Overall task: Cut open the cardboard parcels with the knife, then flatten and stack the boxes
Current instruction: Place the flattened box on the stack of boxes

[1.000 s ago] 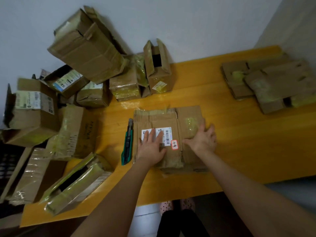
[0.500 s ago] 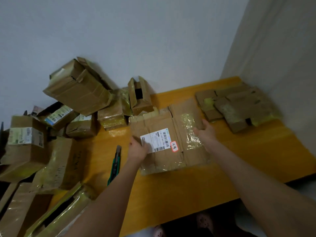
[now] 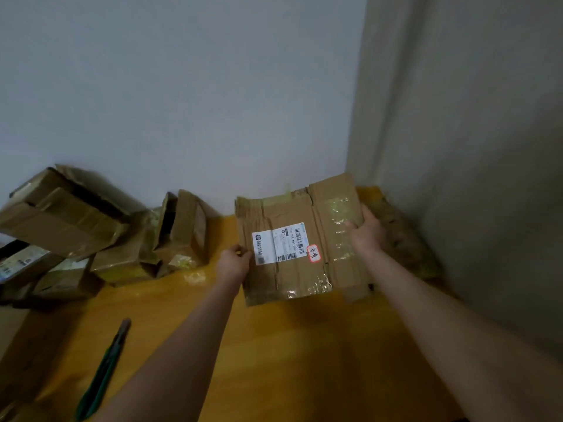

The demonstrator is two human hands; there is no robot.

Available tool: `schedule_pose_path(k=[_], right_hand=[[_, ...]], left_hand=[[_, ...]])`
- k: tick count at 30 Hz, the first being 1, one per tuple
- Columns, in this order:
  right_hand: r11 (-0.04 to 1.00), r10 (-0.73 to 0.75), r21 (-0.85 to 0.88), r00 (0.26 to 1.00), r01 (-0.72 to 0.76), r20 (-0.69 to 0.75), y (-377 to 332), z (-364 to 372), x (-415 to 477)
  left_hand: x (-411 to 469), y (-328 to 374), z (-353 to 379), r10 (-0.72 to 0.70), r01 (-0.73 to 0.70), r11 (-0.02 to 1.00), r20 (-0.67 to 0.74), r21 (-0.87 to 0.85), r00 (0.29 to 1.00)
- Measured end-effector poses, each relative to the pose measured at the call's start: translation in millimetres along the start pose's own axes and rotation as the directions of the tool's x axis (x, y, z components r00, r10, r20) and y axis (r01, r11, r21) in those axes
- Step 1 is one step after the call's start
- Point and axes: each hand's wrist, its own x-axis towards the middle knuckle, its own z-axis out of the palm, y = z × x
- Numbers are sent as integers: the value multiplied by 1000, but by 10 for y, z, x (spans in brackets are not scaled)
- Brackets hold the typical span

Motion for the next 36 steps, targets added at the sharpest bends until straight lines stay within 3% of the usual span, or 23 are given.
schedule_pose_path(k=[5,10,13,16,19,24,26,28,31,33,36], right_hand=[[916,48,-396,998,-62,-45,64,-403,605],[794,-42,-608,999,19,-25,179,-567,842],[668,-90,-739,995,92,44,346,-618,929],[581,-79,-791,981,191,178,487,-581,962],[578,-13,-780,958,241,287,590,-471,964],[579,17,-780,954,236,301,638,-314,899],[573,-8,-777,949,262,314,583,-256,841],[557,-35,-774,940,301,341,504,-168,756],[544,-67,-761,923,353,380,357,11,576],[540,-97,-748,912,385,399,257,147,417],[531,-137,-728,891,434,432,118,374,147]], left_hand=[[-49,578,593,-21,23,992,15,-125,1000],[154,949,1034,-45,46,990,6,-137,999],[290,1078,1282,-69,71,988,14,-137,997],[399,1189,1525,-81,84,988,28,-133,996],[433,1278,1701,-64,74,991,90,-111,994],[287,1286,1699,-10,28,997,264,-65,964],[213,1230,1613,13,-19,1000,252,21,968],[167,1127,1492,74,-128,958,212,258,974],[66,904,1255,165,-269,750,223,604,961],[-15,765,1074,160,-273,686,226,675,961],[-85,587,749,149,-234,675,181,699,972]])
